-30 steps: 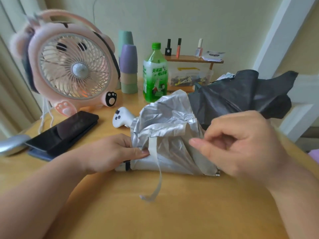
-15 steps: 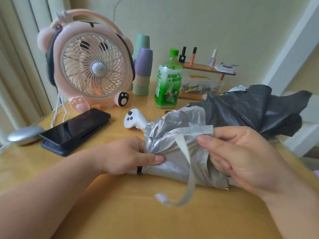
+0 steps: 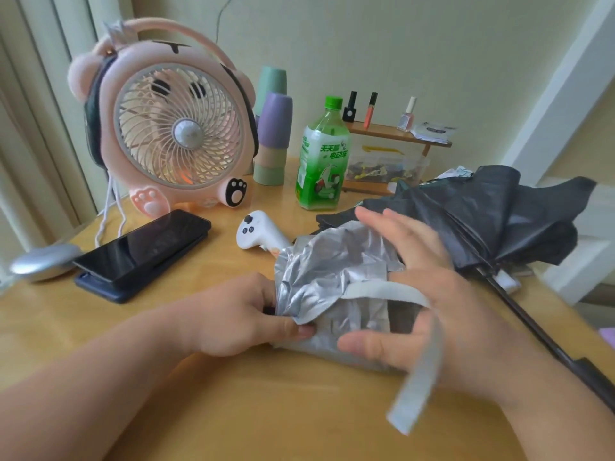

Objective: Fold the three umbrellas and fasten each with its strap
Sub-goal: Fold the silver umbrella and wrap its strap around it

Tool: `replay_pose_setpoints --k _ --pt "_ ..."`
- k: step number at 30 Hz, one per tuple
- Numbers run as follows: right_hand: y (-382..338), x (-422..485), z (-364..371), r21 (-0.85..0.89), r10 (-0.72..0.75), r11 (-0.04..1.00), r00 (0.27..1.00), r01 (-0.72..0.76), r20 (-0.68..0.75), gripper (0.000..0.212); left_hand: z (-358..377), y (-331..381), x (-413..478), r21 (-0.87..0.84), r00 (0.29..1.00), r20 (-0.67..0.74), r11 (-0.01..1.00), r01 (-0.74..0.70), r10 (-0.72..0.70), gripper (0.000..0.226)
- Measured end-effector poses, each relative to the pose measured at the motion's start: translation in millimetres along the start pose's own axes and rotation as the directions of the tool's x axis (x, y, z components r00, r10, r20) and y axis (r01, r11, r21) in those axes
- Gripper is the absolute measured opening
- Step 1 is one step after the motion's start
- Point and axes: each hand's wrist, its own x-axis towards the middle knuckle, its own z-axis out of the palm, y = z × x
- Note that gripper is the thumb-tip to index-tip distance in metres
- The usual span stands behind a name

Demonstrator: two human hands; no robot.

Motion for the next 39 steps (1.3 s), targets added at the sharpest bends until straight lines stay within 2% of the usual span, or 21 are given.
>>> replay_pose_setpoints --k 1,3,5,6,8,9,10,12,14,16,17,19,20,22,24,26,29,31,33,36,39 --pt "-0.2 -0.7 1.5 -0.009 0.010 1.000 0.996 -0.009 0.092 0.045 0.2 -1.7 0.6 -0.003 1.000 -0.005 1.000 0.005 -0.005 0.036" --pt "-1.3 -1.0 4.7 -0.142 -0.035 0.988 0.975 0.067 0.218 0.048 0.0 -2.9 -0.4 0.019 1.000 0.006 1.000 0.008 -0.008 0.039" --pt "-4.5 -0.2 7.4 -0.202 -0.120 0.966 0.975 0.158 0.190 0.050 0.0 -3.6 -0.2 0.023 1.000 0.021 1.000 -0.005 0.004 0.040" --pt "-5.2 0.0 8.6 -0.188 -0.142 0.967 0.977 0.171 0.156 0.065 0.2 -3.1 -0.8 0.015 1.000 0.017 1.000 0.000 0.000 0.044" --pt "-6.8 -0.1 7.7 -0.114 -0.059 0.991 0.991 0.073 0.119 0.116 0.7 -3.7 -1.0 -0.012 1.000 0.000 1.000 0.028 -0.028 0.063" --pt "-3.8 -0.7 7.7 -0.113 -0.025 0.993 0.993 0.038 0.113 0.125 0.0 -5.9 0.1 -0.024 0.999 -0.001 0.999 0.033 -0.033 0.071" --pt "-0.2 -0.7 8.2 -0.125 -0.023 0.991 0.994 0.037 0.111 0.124 -0.4 -7.1 0.6 -0.033 1.000 0.003 0.999 0.016 -0.016 0.067" --pt "8.1 -0.6 7.1 -0.121 -0.027 0.992 0.992 0.042 0.121 0.100 -0.7 -6.5 0.6 -0.028 1.000 -0.007 1.000 -0.006 0.006 0.034" --pt "10.4 -0.4 1.1 -0.078 -0.020 0.997 0.992 0.030 0.122 0.069 -0.2 -4.3 0.8 -0.031 1.000 0.007 1.000 -0.002 0.002 0.034" --pt "9.5 -1.5 -2.2 -0.072 -0.061 0.995 0.990 0.070 0.125 0.059 0.9 -3.8 1.1 -0.032 1.000 0.006 0.999 0.008 -0.007 0.033" --pt "7.6 -1.2 -2.1 -0.063 -0.046 0.996 0.990 0.055 0.134 0.067 1.1 -4.3 1.4 -0.039 1.000 0.010 0.999 0.007 -0.006 0.034" --pt "-1.0 0.6 -1.3 -0.024 0.083 0.997 0.983 -0.080 0.162 0.110 0.7 -5.2 2.0 -0.046 1.000 0.019 0.999 -0.001 0.002 0.036" --pt "-4.0 1.3 -0.4 -0.037 0.137 0.990 0.973 -0.132 0.188 0.125 0.6 -4.6 1.6 -0.044 1.000 0.015 0.999 -0.002 0.002 0.036" --pt "-11.0 5.2 1.9 -0.119 0.165 0.983 0.957 -0.140 0.238 0.136 0.8 -5.2 1.5 -0.040 1.000 0.010 0.999 -0.010 0.010 0.036" --pt "-15.7 10.4 2.3 -0.215 0.145 0.972 0.961 -0.094 0.234 0.138 0.6 -5.2 1.7 -0.033 1.000 0.019 0.999 -0.013 0.014 0.030" --pt "-16.4 13.4 1.5 -0.276 0.066 0.961 0.982 -0.014 0.180 0.125 0.5 -4.4 1.2 -0.037 1.000 0.012 0.999 -0.019 0.019 0.027" --pt "-2.9 9.9 4.3 -0.259 -0.031 0.963 0.989 0.068 0.145 0.092 -0.3 -5.9 1.0 -0.019 1.000 -0.007 1.000 -0.014 0.014 0.031" --pt "6.5 6.6 7.8 -0.133 -0.034 0.990 0.993 0.049 0.109 0.071 0.7 -5.0 0.3 0.004 1.000 -0.014 1.000 -0.009 0.010 0.023" --pt "15.0 4.6 10.8 0.041 -0.029 0.999 1.000 0.029 0.008 0.041 2.7 -2.2 -1.9 0.040 1.000 -0.025 0.999 -0.007 0.008 0.009" --pt "20.9 6.3 12.6 0.208 0.056 0.978 0.986 -0.022 -0.157 0.008 5.5 -3.2 -4.9 0.079 0.998 -0.041 0.996 -0.050 0.053 0.012" --pt "20.9 8.0 18.0 0.225 0.067 0.974 0.972 -0.016 -0.223 0.023 8.1 0.9 -9.1 0.068 0.992 -0.046 0.991 -0.112 0.115 0.009"
